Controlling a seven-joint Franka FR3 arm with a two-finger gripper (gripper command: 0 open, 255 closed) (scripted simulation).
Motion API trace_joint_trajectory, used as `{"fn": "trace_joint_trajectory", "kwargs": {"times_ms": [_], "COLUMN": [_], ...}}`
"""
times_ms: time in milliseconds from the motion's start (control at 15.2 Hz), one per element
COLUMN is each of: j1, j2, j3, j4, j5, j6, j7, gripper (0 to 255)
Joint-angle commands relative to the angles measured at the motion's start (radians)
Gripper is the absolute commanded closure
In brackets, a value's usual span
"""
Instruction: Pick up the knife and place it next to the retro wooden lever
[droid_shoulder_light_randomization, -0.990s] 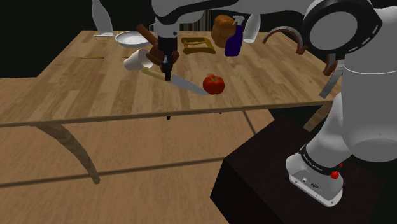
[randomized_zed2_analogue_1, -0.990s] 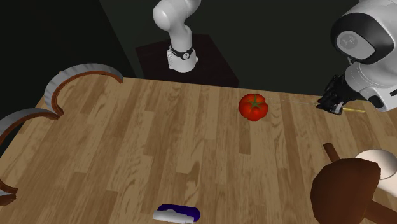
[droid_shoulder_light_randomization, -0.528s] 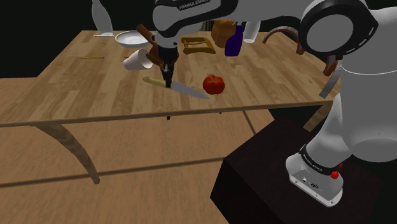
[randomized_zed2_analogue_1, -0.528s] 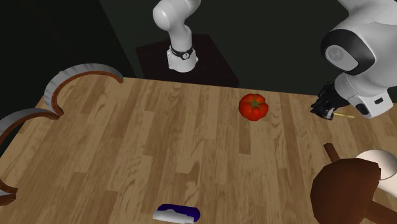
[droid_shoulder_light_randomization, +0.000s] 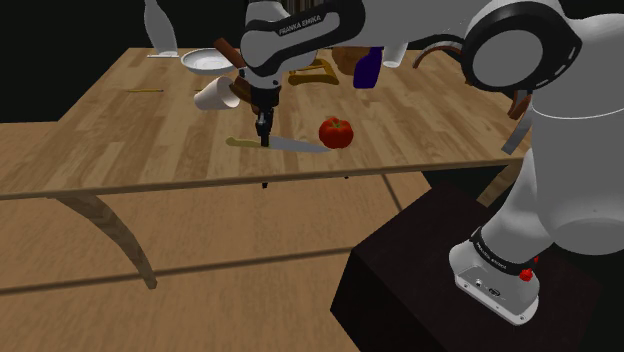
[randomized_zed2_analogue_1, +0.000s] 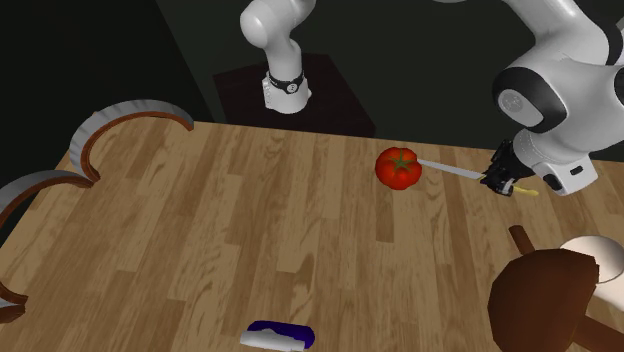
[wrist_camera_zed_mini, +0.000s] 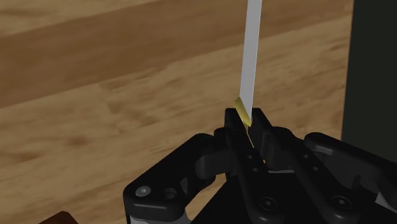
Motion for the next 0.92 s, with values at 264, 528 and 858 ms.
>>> {"fn": "trace_joint_trajectory", "kwargs": {"times_ms": [264, 528, 858], "j1": [0.000, 0.001, -0.007], "j2": [0.001, 0.001, -0.016], "j3": [0.000, 0.000, -0.005], "j4": [-0.004, -0.005, 0.037], "j5": [0.000, 0.001, -0.008], "j6": [0.003, 0.005, -0.054], "j7": [-0.001, -0.001, 0.005], "gripper": [255, 0, 0]}}
